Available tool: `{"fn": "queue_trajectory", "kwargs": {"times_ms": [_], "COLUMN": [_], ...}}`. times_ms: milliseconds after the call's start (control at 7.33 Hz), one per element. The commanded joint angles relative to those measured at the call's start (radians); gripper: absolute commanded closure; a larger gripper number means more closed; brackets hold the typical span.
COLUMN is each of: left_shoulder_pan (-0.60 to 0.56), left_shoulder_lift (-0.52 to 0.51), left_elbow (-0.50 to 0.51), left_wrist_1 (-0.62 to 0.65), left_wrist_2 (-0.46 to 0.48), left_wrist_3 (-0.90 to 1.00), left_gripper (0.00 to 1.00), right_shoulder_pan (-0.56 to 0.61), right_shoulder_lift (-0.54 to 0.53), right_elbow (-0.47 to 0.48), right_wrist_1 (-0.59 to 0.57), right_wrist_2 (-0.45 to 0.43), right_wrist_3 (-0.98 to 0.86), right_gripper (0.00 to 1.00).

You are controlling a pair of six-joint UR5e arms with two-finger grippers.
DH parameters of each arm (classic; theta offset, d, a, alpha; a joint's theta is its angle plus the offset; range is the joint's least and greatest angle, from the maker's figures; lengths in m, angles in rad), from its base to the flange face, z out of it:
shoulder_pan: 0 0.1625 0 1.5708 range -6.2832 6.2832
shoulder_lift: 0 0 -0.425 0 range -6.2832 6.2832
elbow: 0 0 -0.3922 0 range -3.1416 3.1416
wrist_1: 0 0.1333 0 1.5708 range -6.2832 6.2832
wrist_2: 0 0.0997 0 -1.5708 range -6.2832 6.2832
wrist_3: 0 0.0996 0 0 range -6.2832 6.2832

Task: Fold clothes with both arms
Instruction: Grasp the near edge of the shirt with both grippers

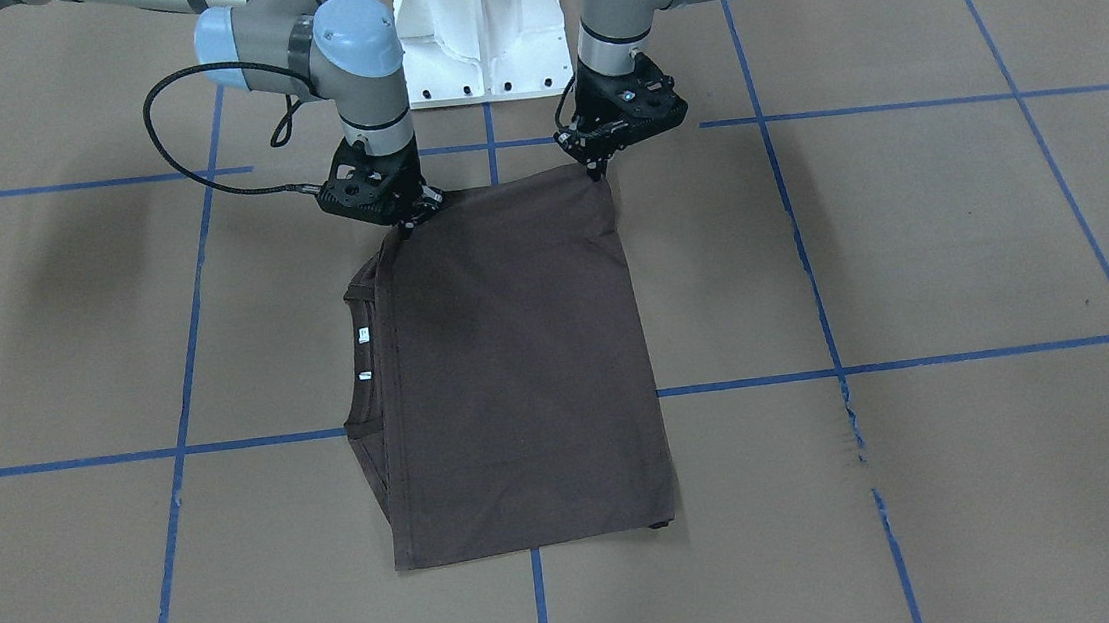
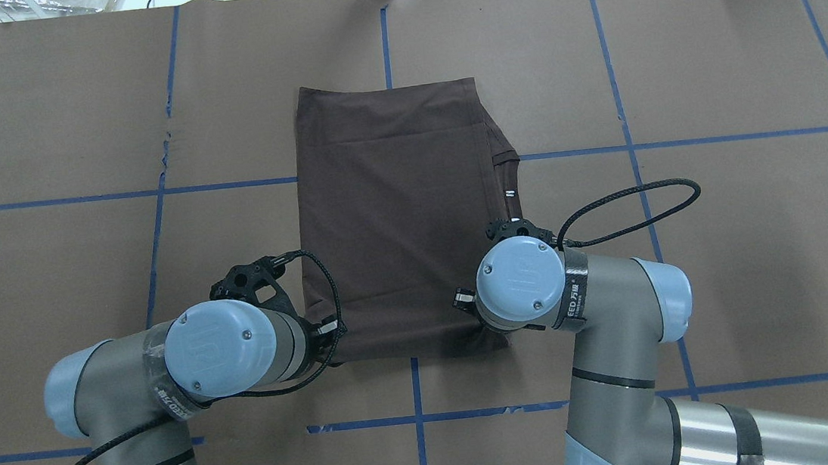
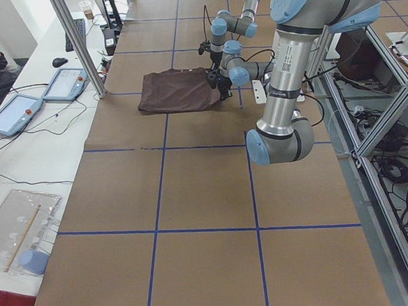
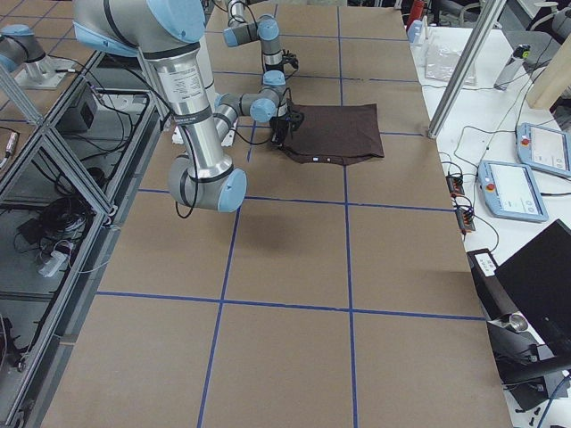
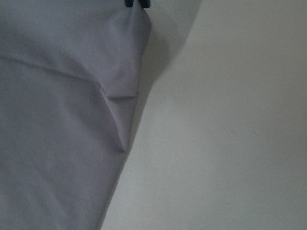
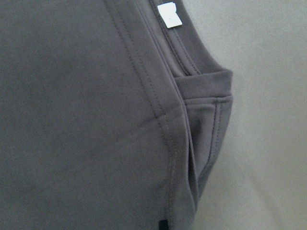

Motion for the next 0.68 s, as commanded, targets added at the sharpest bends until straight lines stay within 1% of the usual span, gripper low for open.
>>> {"fn": "queue_trajectory", "kwargs": {"times_ms": [0, 273, 409, 546], "left_shoulder_pan": [0.000, -0.003, -0.001, 0.008], "left_shoulder_lift": [0.000, 0.008, 0.032, 0.043], "left_elbow": [0.001, -0.015, -0.061, -0.130], "left_wrist_1": [0.000, 0.003, 0.018, 0.067], "left_wrist_2": [0.000, 0.000, 0.000, 0.002], "left_wrist_3": [0.000, 0.000, 0.000, 0.000], "left_gripper": [1.00, 1.00, 1.00, 1.00], "right_shoulder_pan": [0.010, 0.012, 0.016, 0.021], "right_shoulder_lift": [0.003, 0.003, -0.010, -0.045], "right_elbow": [0.002, 0.024, 0.053, 0.113], "right_wrist_1": [0.060, 0.071, 0.071, 0.071], "right_wrist_2": [0.007, 0.009, 0.031, 0.073], "right_wrist_3": [0.002, 0.006, 0.000, -0.003], "right_gripper": [1.00, 1.00, 1.00, 1.00]}}
